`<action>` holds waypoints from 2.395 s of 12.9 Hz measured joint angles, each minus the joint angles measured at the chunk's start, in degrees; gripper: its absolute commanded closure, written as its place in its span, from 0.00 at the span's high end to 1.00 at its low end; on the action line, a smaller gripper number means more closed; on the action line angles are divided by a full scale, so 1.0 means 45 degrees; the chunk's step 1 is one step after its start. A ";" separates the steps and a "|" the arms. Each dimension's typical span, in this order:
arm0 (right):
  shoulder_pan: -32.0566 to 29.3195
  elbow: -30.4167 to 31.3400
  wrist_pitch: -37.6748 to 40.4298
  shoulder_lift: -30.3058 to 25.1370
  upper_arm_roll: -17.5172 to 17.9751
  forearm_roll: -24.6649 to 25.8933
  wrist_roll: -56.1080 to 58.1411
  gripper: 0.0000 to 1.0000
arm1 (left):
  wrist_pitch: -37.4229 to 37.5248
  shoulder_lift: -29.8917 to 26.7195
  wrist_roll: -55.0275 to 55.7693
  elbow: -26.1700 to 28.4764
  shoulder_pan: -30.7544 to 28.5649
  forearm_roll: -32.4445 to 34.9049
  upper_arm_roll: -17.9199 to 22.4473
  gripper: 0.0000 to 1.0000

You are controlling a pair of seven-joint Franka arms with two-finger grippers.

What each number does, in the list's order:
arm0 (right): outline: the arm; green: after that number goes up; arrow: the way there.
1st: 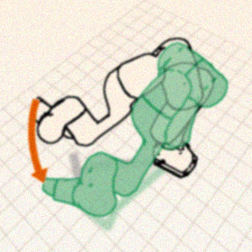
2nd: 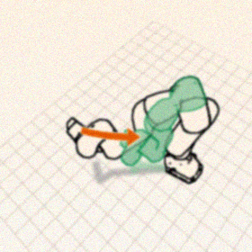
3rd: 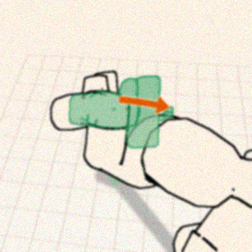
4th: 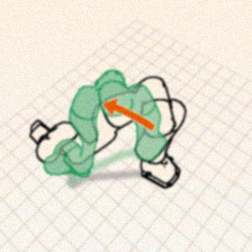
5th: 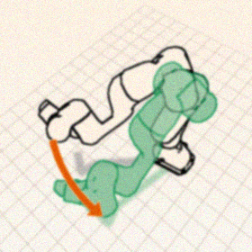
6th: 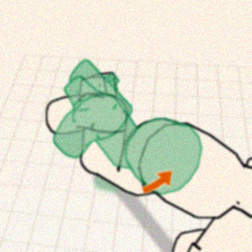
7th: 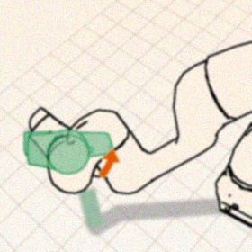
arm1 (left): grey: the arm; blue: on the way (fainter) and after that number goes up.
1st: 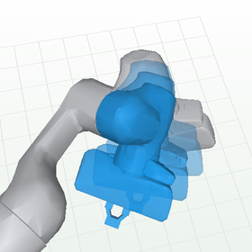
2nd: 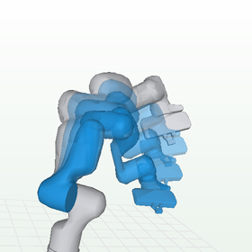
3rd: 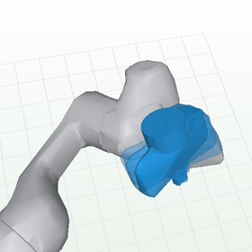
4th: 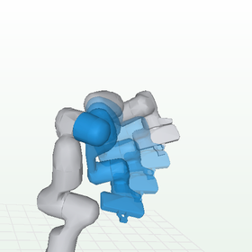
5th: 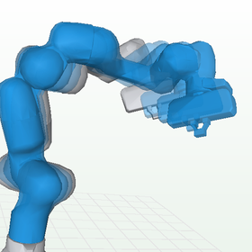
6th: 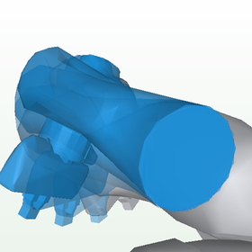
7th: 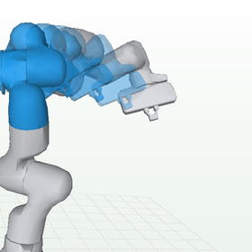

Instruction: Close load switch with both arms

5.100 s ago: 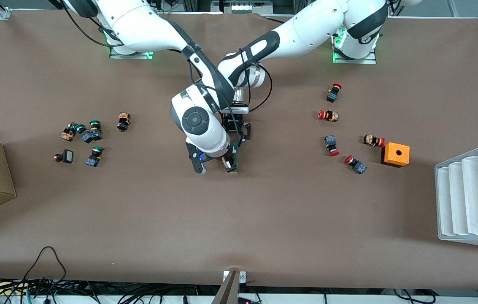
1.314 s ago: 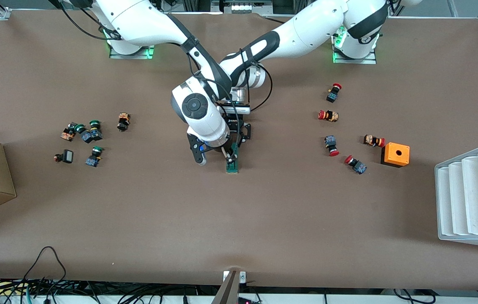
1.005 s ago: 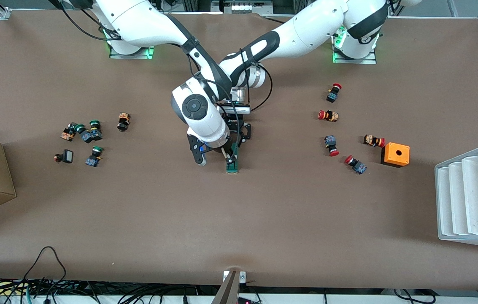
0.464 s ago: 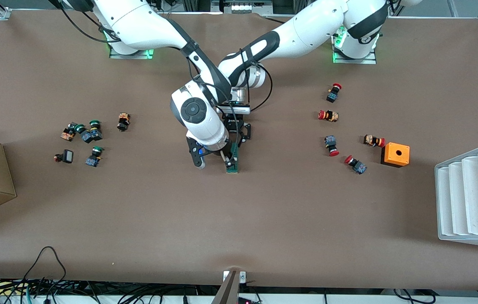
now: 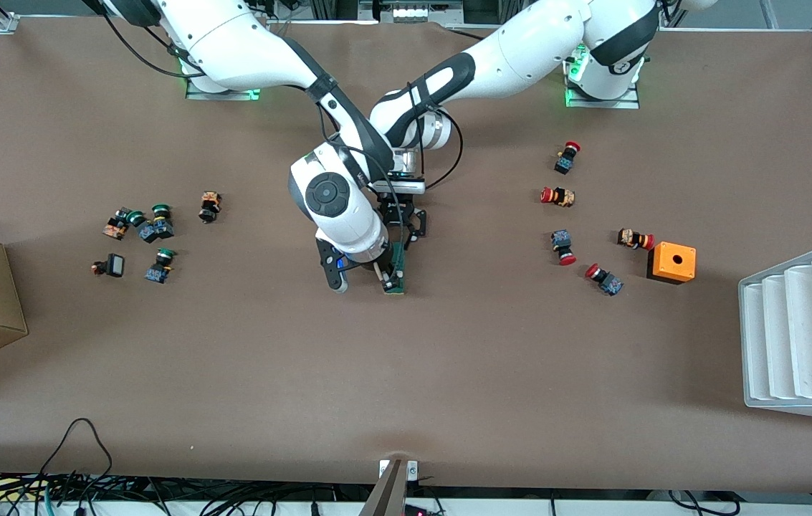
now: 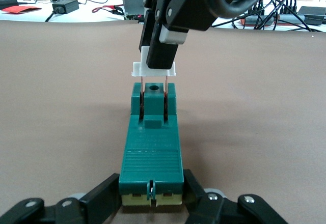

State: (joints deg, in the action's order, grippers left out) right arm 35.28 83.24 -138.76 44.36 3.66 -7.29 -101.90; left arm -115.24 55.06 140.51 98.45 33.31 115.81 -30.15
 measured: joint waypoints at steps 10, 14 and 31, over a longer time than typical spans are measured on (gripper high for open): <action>-0.0168 -0.0724 0.0038 0.0560 0.0009 0.0000 -0.0002 0.25 | -0.0004 0.0000 0.0000 0.0000 0.0001 0.0006 0.0001 0.00; -0.0216 -0.0897 -0.0311 0.0875 -0.0015 0.0006 0.0183 0.25 | -0.0006 0.0000 0.0000 0.0000 0.0001 0.0006 0.0002 0.00; -0.3958 -0.0721 0.5959 -0.3218 -0.0011 -0.0383 0.9796 0.99 | -0.0007 -0.0002 0.0059 0.0000 0.0005 0.0007 0.0006 0.00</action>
State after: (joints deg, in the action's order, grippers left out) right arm 17.47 79.99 -111.95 29.88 3.61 -9.02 -57.81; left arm -115.27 55.05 140.77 98.45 33.34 115.84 -30.12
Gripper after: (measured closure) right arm 0.013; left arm 0.458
